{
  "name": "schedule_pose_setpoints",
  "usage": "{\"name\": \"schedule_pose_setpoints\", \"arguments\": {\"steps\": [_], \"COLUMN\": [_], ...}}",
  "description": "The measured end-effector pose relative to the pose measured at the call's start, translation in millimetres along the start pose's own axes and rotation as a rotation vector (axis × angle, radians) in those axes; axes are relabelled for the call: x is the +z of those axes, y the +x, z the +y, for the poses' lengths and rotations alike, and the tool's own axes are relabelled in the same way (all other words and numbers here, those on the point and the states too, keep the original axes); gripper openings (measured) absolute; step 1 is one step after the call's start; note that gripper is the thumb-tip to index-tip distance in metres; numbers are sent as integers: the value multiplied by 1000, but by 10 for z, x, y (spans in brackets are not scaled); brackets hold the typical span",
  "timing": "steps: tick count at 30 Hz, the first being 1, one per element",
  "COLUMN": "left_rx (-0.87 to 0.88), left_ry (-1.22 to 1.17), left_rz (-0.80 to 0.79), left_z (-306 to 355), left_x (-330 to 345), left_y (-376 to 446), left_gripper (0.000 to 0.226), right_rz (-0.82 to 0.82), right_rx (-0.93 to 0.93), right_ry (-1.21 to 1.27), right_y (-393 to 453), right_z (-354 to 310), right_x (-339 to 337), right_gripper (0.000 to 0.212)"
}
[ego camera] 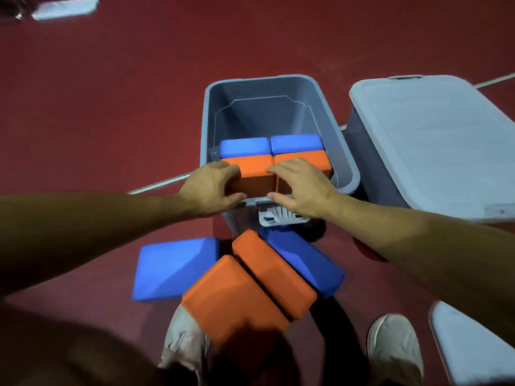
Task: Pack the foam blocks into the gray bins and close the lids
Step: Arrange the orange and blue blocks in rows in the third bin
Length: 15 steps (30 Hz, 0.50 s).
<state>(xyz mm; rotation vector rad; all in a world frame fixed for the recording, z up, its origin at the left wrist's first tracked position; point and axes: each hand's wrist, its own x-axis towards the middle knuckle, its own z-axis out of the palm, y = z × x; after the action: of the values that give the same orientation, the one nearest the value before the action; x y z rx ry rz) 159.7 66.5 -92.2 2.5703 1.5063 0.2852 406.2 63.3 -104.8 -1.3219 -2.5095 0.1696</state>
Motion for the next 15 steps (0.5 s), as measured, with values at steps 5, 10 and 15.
{"name": "schedule_pose_setpoints", "arguments": {"steps": [5,10,15], "left_rx": [-23,-205,-392], "left_ry": [-67,-53,-135], "left_rz": [-121,-375,-528], "left_z": [90,-67,-176], "left_x": [64,353,613], "left_y": [-742,-1128,-1215], "left_gripper": [40,58,69], "right_rz": [-24,-253,-340], "right_rx": [-77,-52,10], "right_ry": [151,221,252], "right_y": [-350,-520,-468], "right_z": [-551,-750,-764], "right_x": [237,533,759], "right_gripper": [51,40,53]}}
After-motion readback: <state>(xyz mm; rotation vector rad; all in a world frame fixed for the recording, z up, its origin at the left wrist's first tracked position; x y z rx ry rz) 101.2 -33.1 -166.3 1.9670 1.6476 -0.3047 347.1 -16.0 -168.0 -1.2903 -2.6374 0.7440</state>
